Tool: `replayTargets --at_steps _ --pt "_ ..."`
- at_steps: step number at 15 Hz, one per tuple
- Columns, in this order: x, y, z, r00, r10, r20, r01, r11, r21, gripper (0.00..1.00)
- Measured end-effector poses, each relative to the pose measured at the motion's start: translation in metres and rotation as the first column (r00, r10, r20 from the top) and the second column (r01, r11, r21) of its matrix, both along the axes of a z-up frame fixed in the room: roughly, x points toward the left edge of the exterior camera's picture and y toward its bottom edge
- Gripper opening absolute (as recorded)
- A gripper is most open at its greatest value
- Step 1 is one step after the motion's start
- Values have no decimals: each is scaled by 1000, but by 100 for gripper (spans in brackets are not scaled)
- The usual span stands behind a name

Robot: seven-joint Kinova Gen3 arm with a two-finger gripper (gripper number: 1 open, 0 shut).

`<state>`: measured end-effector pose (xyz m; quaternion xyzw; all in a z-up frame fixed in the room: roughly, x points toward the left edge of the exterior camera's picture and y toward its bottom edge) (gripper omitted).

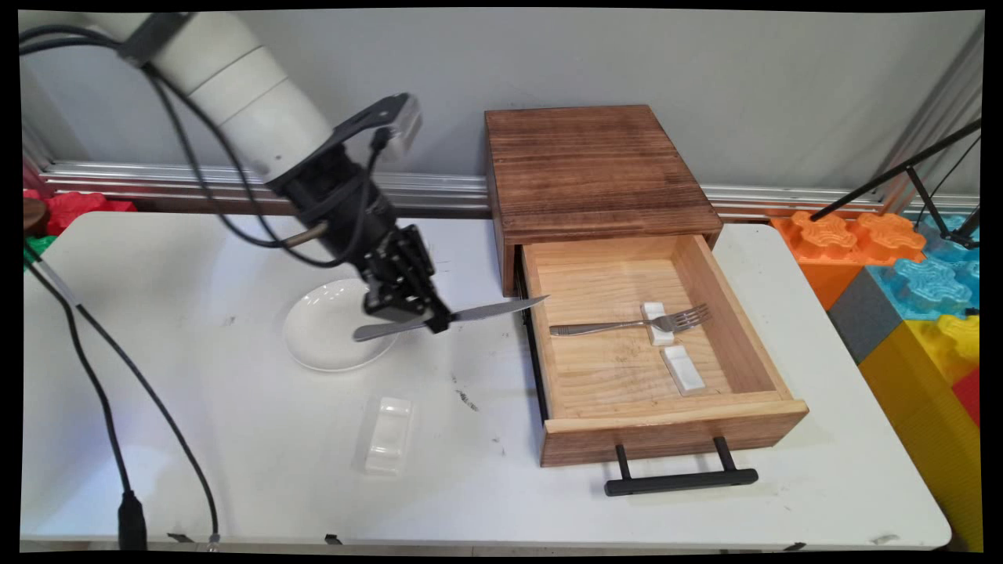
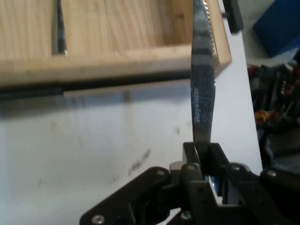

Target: Place the picked object into the drawer

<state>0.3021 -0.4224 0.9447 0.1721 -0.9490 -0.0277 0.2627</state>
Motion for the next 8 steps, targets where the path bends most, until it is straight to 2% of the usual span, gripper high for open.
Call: replayTargets --at_steps 8 --pt "-65 -30 0 998 34 -48 -36 999 -26 0"
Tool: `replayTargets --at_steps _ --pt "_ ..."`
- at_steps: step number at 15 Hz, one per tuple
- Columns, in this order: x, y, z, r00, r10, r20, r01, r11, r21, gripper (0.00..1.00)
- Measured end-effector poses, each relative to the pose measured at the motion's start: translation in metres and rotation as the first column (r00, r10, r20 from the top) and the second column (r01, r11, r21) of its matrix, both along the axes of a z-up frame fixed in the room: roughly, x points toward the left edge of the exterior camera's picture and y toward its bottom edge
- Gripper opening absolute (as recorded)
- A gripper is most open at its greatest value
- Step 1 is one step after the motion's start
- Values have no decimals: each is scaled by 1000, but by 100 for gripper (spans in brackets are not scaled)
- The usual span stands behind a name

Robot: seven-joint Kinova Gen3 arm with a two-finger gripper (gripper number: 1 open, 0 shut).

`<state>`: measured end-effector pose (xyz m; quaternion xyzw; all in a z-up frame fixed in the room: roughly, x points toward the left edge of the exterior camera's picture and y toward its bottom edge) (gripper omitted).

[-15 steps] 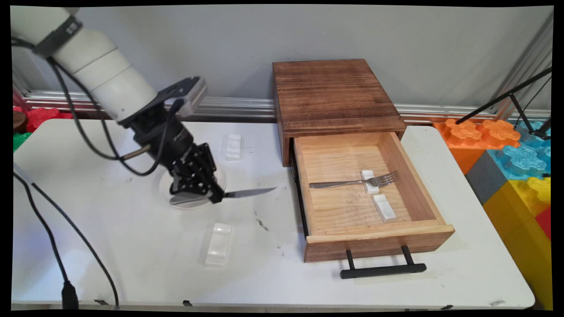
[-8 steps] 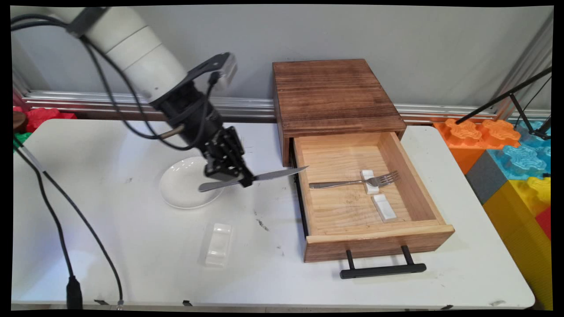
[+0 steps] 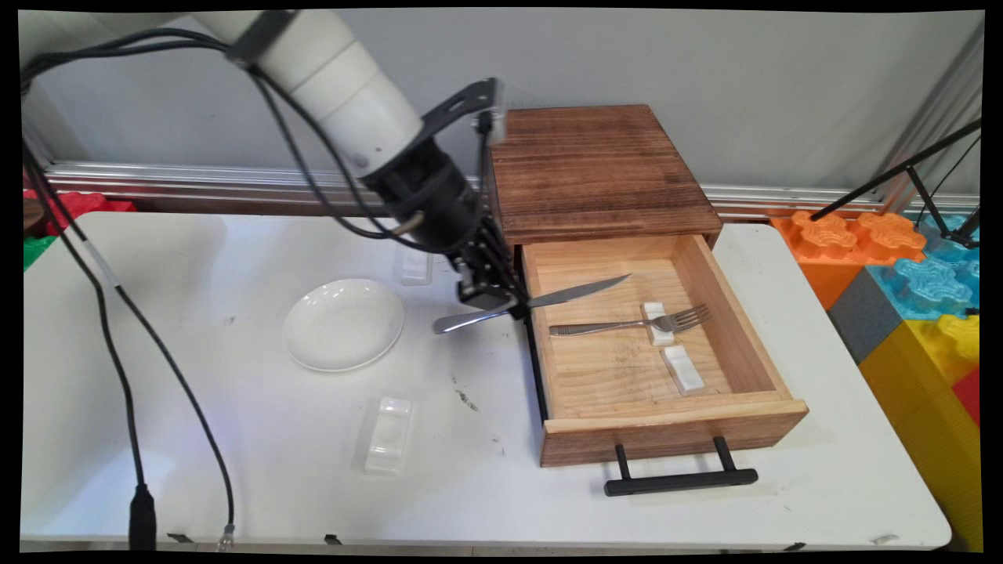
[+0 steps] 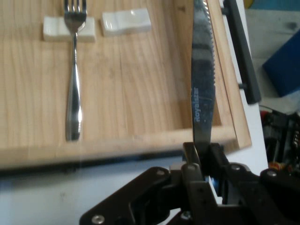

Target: Place the picked object into the drawer

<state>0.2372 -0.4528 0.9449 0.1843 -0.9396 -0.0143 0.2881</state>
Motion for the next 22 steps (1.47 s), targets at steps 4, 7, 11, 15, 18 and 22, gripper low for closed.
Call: replayTargets --at_steps 4,7,11,15,18,22 --pt "-26 -11 -6 1000 8 0 -8 1000 -1 0" --pt "-47 -19 -11 1000 3 -4 -3 1000 0 0" --pt "-79 -33 -19 1000 -1 -13 1 1000 -11 0" --pt "-111 -48 -29 1000 2 -18 -2 999 -33 0" --pt "-129 -55 -39 1000 20 -18 -20 999 -37 0" --pt "-146 -60 -56 999 43 -16 -43 999 -31 0"
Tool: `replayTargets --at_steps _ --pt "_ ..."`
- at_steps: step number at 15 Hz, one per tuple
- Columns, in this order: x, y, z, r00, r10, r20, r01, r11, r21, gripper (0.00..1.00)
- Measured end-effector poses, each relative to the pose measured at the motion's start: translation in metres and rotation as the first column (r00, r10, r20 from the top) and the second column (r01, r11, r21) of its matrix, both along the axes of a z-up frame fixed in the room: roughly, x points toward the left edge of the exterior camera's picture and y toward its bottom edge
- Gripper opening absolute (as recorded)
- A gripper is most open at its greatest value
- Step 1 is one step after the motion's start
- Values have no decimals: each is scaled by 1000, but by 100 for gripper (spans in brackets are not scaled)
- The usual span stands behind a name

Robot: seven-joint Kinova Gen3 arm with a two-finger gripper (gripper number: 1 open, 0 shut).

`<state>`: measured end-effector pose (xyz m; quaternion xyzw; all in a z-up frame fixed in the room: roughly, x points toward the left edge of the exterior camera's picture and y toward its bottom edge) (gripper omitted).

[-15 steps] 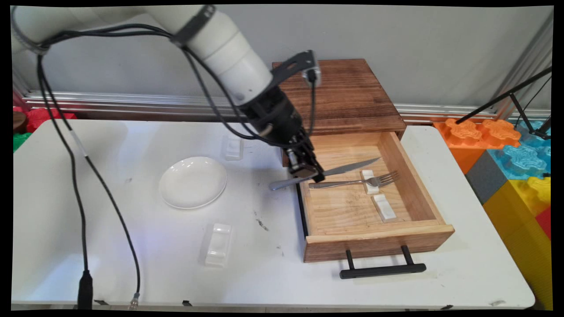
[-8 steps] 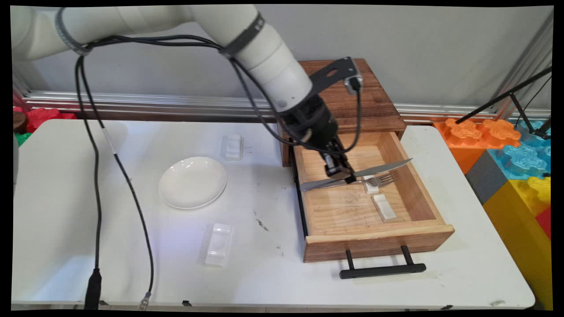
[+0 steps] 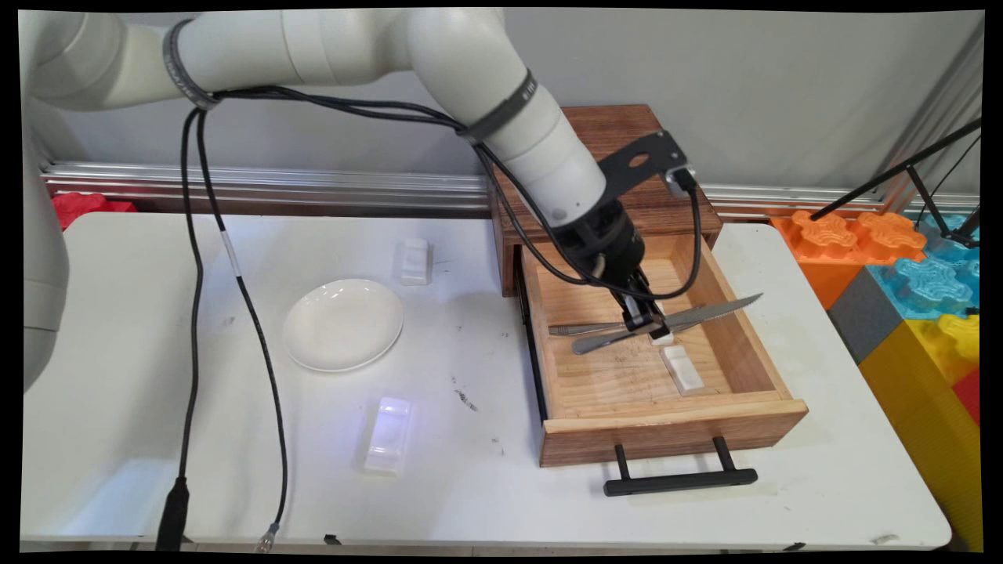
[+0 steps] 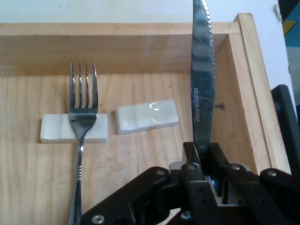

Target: Place the picked object into the drawer

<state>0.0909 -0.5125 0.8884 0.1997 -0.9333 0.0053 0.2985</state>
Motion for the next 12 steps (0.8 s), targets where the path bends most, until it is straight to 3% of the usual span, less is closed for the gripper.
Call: replayTargets --at_steps 12 --pt "-11 -6 -61 999 27 44 -28 999 23 0"
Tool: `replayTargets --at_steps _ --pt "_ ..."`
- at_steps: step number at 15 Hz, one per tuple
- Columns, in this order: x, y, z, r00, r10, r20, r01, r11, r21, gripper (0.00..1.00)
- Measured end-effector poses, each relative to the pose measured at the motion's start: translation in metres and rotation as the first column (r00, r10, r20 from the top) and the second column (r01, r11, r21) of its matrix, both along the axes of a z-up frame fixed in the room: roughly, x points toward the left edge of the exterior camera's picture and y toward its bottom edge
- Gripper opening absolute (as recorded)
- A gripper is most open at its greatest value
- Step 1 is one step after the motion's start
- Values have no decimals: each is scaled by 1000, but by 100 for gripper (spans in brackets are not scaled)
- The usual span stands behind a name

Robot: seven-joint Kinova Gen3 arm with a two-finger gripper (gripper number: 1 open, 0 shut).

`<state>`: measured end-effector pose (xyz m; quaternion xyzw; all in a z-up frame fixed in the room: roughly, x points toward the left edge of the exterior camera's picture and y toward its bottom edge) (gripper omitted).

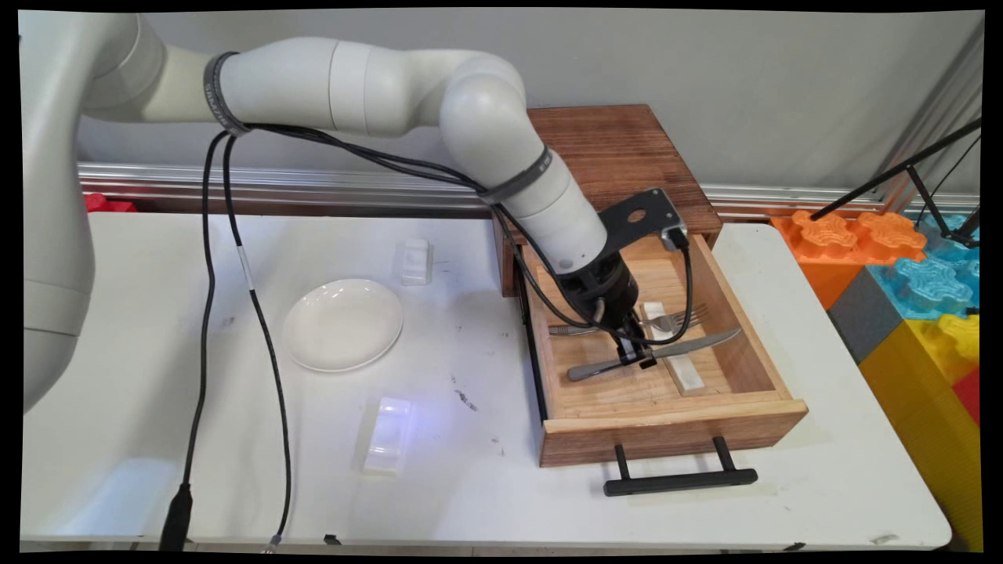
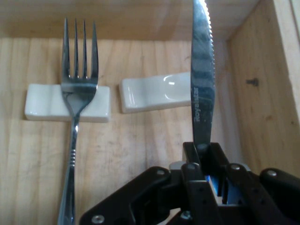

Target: Place the picked object into the drawer

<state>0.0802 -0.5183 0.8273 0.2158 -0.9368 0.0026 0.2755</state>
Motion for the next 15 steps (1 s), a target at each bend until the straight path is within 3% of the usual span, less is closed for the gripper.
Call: replayTargets --at_steps 15 --pt "0 -7 -43 1000 24 12 -25 999 38 0"
